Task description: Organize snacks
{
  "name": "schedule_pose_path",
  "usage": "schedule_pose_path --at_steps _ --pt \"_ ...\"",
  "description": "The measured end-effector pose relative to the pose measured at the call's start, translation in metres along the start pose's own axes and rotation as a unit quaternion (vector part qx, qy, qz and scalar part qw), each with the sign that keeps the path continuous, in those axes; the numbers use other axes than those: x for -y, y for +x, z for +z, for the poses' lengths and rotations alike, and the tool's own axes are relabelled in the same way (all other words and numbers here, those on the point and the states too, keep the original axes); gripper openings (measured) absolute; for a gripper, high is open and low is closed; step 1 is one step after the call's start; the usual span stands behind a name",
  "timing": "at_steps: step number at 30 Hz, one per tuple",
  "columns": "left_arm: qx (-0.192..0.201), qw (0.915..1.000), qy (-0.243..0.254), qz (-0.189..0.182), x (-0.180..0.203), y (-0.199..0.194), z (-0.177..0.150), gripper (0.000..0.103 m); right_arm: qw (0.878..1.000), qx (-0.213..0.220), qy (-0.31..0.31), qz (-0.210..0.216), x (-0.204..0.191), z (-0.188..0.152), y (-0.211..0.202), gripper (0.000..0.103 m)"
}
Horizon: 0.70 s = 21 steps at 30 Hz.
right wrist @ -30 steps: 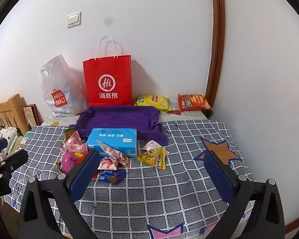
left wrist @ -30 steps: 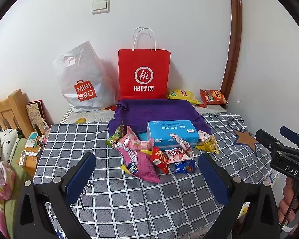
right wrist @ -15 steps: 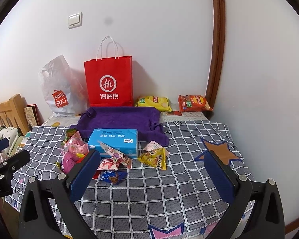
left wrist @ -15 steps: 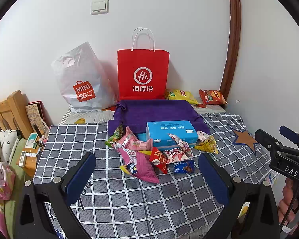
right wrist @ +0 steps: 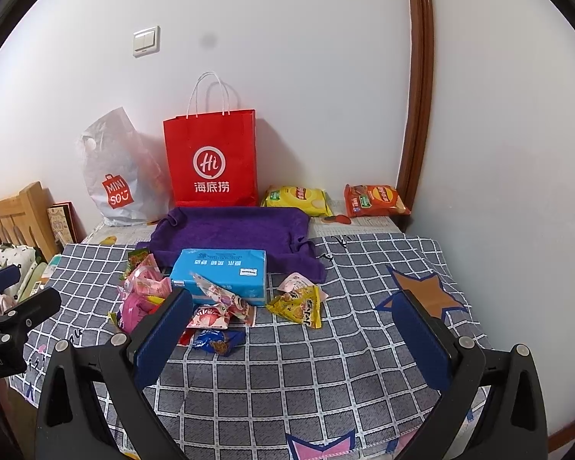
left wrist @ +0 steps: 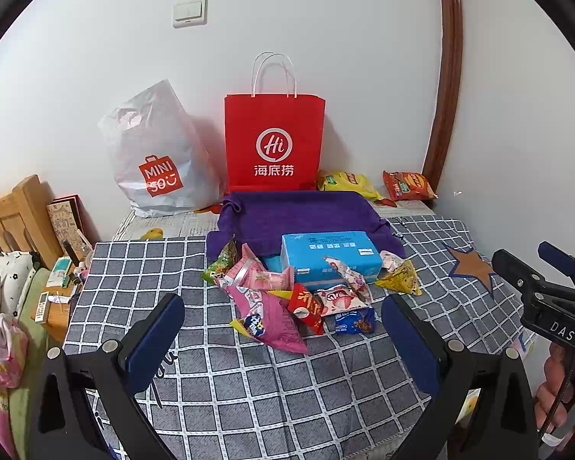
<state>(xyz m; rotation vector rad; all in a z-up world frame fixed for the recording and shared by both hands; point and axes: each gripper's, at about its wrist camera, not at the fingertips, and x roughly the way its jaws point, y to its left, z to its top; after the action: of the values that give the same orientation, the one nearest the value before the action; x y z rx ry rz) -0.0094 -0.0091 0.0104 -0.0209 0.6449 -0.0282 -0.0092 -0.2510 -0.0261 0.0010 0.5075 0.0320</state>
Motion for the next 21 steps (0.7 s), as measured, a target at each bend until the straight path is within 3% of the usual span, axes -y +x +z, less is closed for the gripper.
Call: schedule_pose_path --at_steps 12,21 --pt "-0.042 0.9987 -0.021 0.019 -0.027 0.054 -0.006 0.103 1.0 -0.023 -0.005 -0.007 0.008 -0.008 0.044 0.101" --pt "-0.087 0.9956 -0.035 0.003 -0.047 0.114 -0.024 0.101 0.997 -0.072 0.025 -0.021 0.041 -0.027 0.109 0.086"
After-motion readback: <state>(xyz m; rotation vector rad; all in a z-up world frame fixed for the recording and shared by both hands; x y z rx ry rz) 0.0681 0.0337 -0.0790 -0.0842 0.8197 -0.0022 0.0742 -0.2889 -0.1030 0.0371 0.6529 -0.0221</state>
